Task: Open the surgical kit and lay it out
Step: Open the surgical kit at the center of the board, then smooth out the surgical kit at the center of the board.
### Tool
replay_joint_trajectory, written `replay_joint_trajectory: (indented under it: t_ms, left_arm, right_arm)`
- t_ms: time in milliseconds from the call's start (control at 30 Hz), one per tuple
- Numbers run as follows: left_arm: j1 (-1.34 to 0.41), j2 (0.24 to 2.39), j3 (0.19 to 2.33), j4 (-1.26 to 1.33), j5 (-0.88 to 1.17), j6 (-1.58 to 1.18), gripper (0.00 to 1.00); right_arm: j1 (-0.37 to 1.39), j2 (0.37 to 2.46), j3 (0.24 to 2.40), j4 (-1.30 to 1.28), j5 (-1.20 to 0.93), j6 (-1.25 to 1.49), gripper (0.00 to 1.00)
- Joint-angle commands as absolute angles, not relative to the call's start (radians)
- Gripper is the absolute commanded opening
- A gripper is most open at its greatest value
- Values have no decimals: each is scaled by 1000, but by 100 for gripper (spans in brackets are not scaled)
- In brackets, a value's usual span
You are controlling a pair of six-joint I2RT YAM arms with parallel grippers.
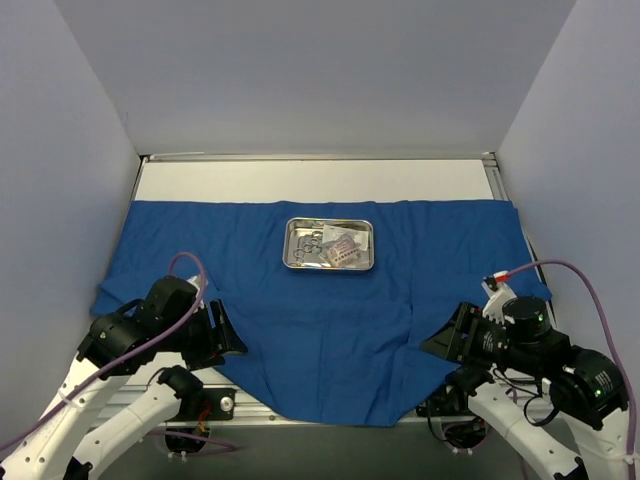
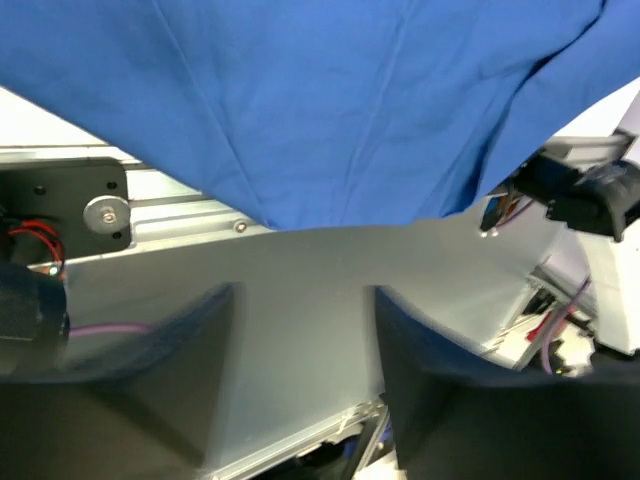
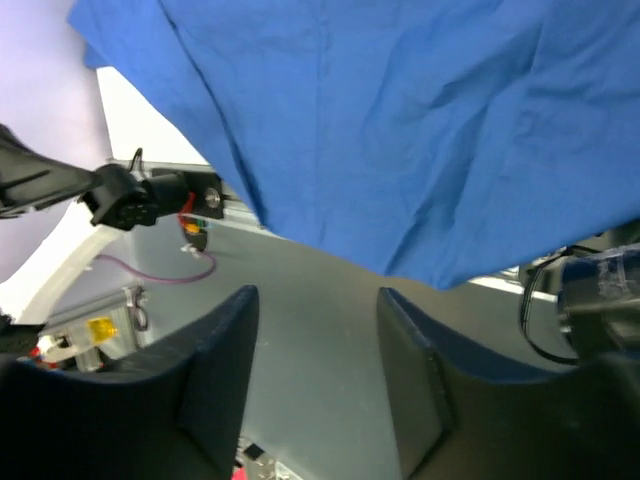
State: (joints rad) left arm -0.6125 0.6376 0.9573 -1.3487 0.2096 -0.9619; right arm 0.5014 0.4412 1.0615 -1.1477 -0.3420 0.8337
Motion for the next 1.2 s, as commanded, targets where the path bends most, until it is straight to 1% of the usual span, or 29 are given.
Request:
replay_joint_trajectory:
  t_ms: [0,33,100,133,167,200,233,300,367,400,433,467,567,633,767,900,1067,1167]
  left_arm:
    - [-606,675,1001,-1600,212,-966,71]
    - [-606,710,1014,-1582,197,-954,77]
    - [-606,756,1046,-1525,131,-945,86]
    - [-606,812,1054,-1502,108,-934,86]
    - [-604,909,1078,-1414,41,-911,86]
    - [-604,910,1078,-1413,40,-911,86]
    - [-600,943,1086,-1354,19,-901,86]
    - [-585,1066,1115,-1286,-46,-846,86]
    - [-539,1156,1146,-1198,-75,-801,86]
    - [-516,1246,1182,-1172,-89,-748,86]
    - [-491,1290,1202,-1125,-97,-727,86]
    - [-435,1334,1221,-1097,-101,-707,86]
    - [-346,1518,1301,-999,-117,-609,84]
    - [-316,1589,1373,-951,-146,-580,83]
    - [-272,1768,1488,-907,-152,-499,82]
    - [-249,1879,1535,-824,-132,-440,82]
    - [-241,2038,1640,-833,-103,-391,82]
    - [-242,2091,1673,-825,-92,-368,81]
  right_arm:
    - [491,523,1065,-1167,-292,774,53]
    - [491,544,1065,-1142,-241,755,54]
    - [491,612,1069,-1105,-177,727,57]
    - [491,632,1068,-1079,-145,721,58]
    - [491,700,1052,-999,-61,712,59]
    - [491,701,1052,-967,-29,712,59]
    - [491,748,1042,-933,-6,709,59]
    - [491,804,1009,-824,52,687,60]
    - [489,899,988,-763,132,681,60]
    - [488,932,982,-700,155,666,60]
    - [485,1001,979,-672,202,661,60]
    - [480,1034,977,-642,215,649,60]
    - [414,1169,968,-504,229,600,59]
    - [333,1257,960,-441,192,563,57]
    - [267,1391,986,-315,152,512,56]
    - [233,1560,1048,-265,143,459,56]
    - [187,1678,1107,-219,141,367,56]
    - [161,1732,1131,-203,132,335,56]
